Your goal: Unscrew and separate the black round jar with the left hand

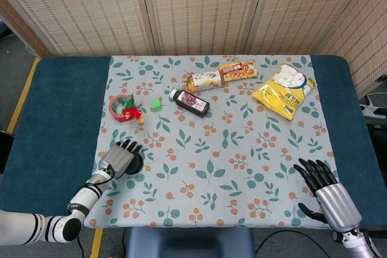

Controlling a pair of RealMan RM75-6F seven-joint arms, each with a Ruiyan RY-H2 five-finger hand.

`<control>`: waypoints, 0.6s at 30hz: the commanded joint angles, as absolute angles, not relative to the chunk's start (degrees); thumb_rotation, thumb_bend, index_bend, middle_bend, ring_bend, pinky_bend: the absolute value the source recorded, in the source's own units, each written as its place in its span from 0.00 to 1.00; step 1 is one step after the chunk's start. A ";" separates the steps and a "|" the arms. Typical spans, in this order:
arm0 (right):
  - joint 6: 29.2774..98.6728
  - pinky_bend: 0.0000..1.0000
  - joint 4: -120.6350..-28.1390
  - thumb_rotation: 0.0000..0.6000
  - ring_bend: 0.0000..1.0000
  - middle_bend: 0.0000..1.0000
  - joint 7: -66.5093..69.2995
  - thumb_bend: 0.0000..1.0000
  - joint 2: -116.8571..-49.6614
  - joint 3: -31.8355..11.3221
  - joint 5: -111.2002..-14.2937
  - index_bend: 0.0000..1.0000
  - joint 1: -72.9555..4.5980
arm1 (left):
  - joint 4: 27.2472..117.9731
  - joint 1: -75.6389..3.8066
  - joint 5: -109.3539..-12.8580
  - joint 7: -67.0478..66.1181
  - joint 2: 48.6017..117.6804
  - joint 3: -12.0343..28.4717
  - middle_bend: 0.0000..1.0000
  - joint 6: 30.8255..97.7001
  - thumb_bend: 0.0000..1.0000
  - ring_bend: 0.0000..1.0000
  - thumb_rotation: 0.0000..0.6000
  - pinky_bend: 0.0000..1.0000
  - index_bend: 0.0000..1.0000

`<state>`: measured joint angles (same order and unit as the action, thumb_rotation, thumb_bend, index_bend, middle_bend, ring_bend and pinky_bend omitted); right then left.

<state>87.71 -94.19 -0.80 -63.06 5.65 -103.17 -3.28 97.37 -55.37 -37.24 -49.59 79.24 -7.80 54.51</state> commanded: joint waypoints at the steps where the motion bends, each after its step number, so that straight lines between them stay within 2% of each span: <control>1: 87.73 0.00 -94.19 1.00 0.00 0.00 -0.82 0.12 -63.07 5.63 -103.16 0.00 -3.29 | 96.92 -56.01 -35.22 -50.87 79.94 -7.91 0.00 54.19 0.37 0.00 1.00 0.20 0.00; 10: 87.87 0.00 -94.10 1.00 0.00 0.00 -0.60 0.12 -63.00 5.60 -103.22 0.00 -3.26 | 94.93 -52.93 -45.15 -41.82 80.42 -6.64 0.00 52.85 0.33 0.00 1.00 0.19 0.00; 18: 88.23 0.00 -94.11 1.00 0.00 0.00 -0.39 0.12 -62.84 5.56 -103.26 0.00 -3.13 | 92.56 -50.30 -53.00 -32.89 80.64 -4.89 0.00 51.69 0.28 0.00 1.00 0.10 0.00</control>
